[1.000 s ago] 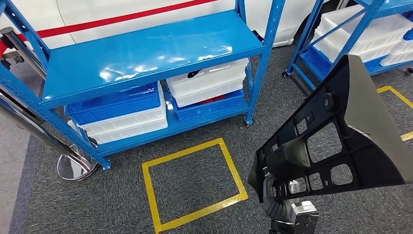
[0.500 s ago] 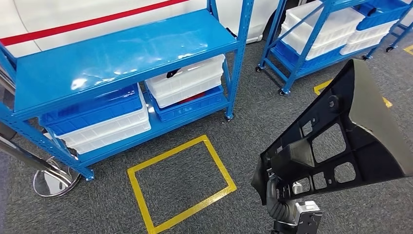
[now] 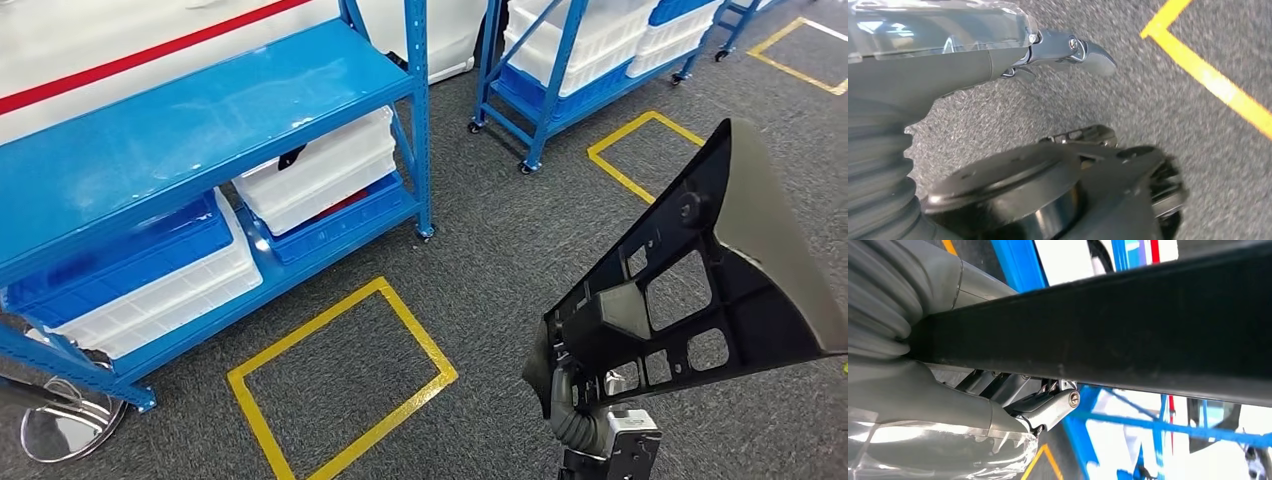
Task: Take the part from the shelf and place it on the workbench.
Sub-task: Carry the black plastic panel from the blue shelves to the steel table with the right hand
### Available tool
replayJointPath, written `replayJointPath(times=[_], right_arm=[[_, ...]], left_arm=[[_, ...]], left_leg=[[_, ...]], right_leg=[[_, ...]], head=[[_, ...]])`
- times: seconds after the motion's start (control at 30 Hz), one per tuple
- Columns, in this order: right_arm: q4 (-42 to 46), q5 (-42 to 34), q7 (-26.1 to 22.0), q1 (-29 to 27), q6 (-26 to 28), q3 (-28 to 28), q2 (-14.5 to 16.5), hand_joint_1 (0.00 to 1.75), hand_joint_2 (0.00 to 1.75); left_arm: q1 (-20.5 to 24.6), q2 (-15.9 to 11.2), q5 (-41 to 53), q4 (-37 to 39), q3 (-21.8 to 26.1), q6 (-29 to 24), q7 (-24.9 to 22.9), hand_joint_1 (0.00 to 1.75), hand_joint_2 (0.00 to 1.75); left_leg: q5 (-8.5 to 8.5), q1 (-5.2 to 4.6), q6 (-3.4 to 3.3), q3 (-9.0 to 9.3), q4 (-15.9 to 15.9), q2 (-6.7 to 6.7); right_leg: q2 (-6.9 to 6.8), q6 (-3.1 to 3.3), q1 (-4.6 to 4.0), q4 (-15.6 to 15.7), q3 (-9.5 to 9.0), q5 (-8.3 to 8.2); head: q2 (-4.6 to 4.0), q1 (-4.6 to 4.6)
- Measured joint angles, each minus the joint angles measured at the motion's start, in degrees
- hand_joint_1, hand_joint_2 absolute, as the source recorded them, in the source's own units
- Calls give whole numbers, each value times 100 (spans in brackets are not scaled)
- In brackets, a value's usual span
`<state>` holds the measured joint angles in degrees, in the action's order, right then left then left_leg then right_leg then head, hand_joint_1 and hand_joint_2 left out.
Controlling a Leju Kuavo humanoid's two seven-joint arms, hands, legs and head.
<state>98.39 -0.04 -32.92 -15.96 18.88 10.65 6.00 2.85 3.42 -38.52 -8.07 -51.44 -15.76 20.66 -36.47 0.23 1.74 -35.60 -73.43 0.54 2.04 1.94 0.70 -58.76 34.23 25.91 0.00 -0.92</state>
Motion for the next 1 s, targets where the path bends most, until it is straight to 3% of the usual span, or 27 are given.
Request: replayJointPath(times=[0.07,0.13,0.2,0.23,0.27,0.3,0.33,0.4,0.47,0.5,0.53,0.6,0.67,0.7,0.77,0.8,0.87,0.93,0.97,1.0], right_arm=[[-10,6,5,1,0,-3,15,175,175],[-10,9,8,7,-1,-4,31,175,175],[-10,11,9,8,-2,-5,48,175,175],[-10,12,9,3,-2,-6,52,175,175],[-10,15,9,-5,-2,-7,55,175,175],[-10,21,9,-8,-2,-8,55,175,175],[-10,28,10,-3,-2,-9,55,175,175],[-13,45,14,11,-2,-9,55,175,175],[-31,54,21,12,-2,-9,56,175,175],[-42,55,27,8,-2,-10,55,175,175],[-50,55,33,6,-2,-11,55,175,175],[-56,55,43,9,-3,-13,55,175,175],[-55,55,48,18,-9,-13,56,175,175],[-55,55,49,20,-12,-13,56,175,175],[-56,56,55,11,-15,-13,58,175,175],[-56,57,56,9,-14,-11,61,175,175],[-56,60,60,20,-10,-5,72,175,175],[-58,61,61,32,-7,3,85,175,175],[-63,61,62,32,-7,7,91,175,175],[-68,61,63,30,-7,8,93,175,175]], left_arm=[[-1,1,-1,0,-17,19,-17,0,175],[-7,-7,-3,3,-27,22,-24,0,175],[0,-13,-4,7,-30,22,-26,0,175],[12,-12,-4,7,-31,23,-26,0,175],[24,-9,-2,7,-34,24,-28,0,175],[28,-7,2,7,-38,25,-32,0,175],[27,-5,10,7,-46,26,-38,0,175],[16,-3,31,7,-75,26,-53,0,175],[11,-3,59,7,-109,24,-70,0,175],[12,-2,71,7,-120,21,-79,0,175],[15,1,80,7,-131,19,-87,0,175],[21,7,90,7,-155,13,-106,0,175],[28,11,98,7,-193,-2,-124,0,175],[33,13,100,7,-213,-10,-132,0,175],[51,16,102,7,-246,-19,-148,0,175],[60,18,102,7,-257,-23,-156,0,175],[62,19,102,7,-272,-39,-169,0,175],[46,18,98,7,-283,-61,-174,0,175],[45,18,96,7,-291,-69,-174,0,175],[49,18,93,7,-301,-76,-175,0,175]], left_leg=[[428,0,-38,256,606,-94],[738,2,-110,548,1321,-365],[775,-7,-167,631,1583,-505],[789,-15,-190,635,1623,-457],[816,-5,-215,646,1659,-385],[854,5,-247,661,1706,-318],[889,15,-281,671,1753,-237],[915,8,-328,668,1794,-80],[907,-8,-341,653,1788,88],[900,-11,-336,652,1784,167],[885,-11,-326,657,1777,243],[838,-17,-282,687,1753,374],[776,-44,-218,712,1723,485],[753,-57,-186,734,1720,540],[710,-57,-129,779,1722,623],[662,-45,-101,784,1680,568],[416,-10,-56,608,1272,291],[74,11,-31,192,459,54],[-11,17,-21,-9,119,13],[24,23,-14,-128,-31,-4]], right_leg=[[158,-9,-1,-13,-13,-6],[298,-46,-1,-24,2,-25],[422,-125,23,-24,65,-69],[487,-174,35,-14,93,-98],[479,-213,40,-17,115,-110],[379,-241,28,-65,148,-74],[230,-262,12,-215,222,33],[-76,-290,2,-832,514,398],[-149,-328,29,-1459,796,643],[-166,-343,42,-1527,809,620],[-198,-353,51,-1362,698,497],[-410,-336,42,-584,239,192],[-622,-272,8,-39,-73,81],[-656,-236,-14,30,-107,108],[-522,-178,-13,42,-109,104],[-458,-149,0,59,-121,100],[-331,-88,33,92,-153,96],[-193,-47,25,92,-173,118],[-111,-39,21,90,-188,131],[-23,-40,18,87,-210,147]], head=[[0,0],[0,3],[0,4],[0,3],[0,5],[0,13],[0,21],[0,36],[0,37],[0,37],[0,38],[0,38],[0,34],[0,32],[0,31],[0,31],[0,26],[0,23],[0,24],[0,24]])
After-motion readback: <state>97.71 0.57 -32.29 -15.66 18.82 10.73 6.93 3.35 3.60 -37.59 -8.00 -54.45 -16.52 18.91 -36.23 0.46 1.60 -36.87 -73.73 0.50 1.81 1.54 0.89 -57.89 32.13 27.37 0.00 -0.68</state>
